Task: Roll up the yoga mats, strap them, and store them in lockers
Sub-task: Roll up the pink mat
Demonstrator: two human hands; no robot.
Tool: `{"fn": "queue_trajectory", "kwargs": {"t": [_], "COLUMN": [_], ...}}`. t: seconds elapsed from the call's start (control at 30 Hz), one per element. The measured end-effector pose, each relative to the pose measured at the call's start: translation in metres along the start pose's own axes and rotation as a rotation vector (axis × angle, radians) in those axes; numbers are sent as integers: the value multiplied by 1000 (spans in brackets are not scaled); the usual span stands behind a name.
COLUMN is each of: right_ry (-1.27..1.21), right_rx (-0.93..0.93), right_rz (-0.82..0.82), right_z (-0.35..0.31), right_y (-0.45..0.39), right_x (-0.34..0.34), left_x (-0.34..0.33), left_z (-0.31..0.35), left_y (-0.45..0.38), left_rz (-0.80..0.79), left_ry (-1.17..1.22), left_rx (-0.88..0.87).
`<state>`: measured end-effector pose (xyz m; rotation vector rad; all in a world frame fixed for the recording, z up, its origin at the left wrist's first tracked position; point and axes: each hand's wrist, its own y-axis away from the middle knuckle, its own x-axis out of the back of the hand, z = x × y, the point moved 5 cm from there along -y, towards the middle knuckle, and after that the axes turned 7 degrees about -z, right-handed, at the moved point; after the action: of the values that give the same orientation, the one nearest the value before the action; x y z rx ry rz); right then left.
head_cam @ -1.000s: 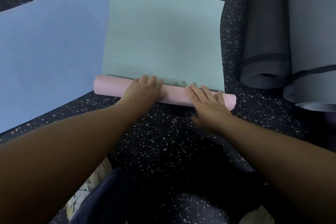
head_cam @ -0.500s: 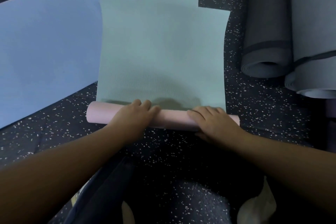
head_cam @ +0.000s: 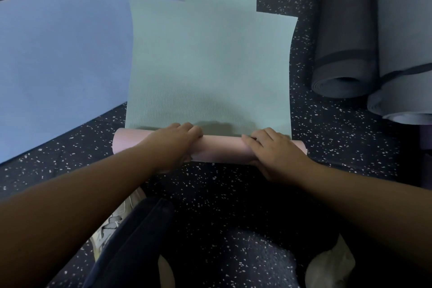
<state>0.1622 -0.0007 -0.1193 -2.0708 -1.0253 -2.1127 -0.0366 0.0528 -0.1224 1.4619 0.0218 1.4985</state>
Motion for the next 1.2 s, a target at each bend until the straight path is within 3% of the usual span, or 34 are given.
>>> {"fn": "queue_trajectory", "kwargs": {"t": [0.07, 0.17, 0.3, 0.43, 0.63, 1.2], "right_ry": [14, -6, 6, -96, -165, -234], "right_rx": [-15, 6, -25, -77, -148, -255], "right_rz": [13, 40, 50, -56, -97, -81], "right_z": [1, 3, 8, 14, 21, 30], "right_y": [-2, -5, -9, -14, -22, -23], "right_x": [1, 2, 4, 5, 5, -1], "left_x": [2, 7, 3, 2, 0, 7], "left_z": [-3, -4, -5, -6, -10, -11], "left_y": [1, 4, 1, -1, -6, -14], "left_rz": [21, 205, 325, 376, 331, 219], "left_ry": [-9, -145, -191, -158, -10, 24], "left_rx": [0, -25, -53, -43, 20, 134]}}
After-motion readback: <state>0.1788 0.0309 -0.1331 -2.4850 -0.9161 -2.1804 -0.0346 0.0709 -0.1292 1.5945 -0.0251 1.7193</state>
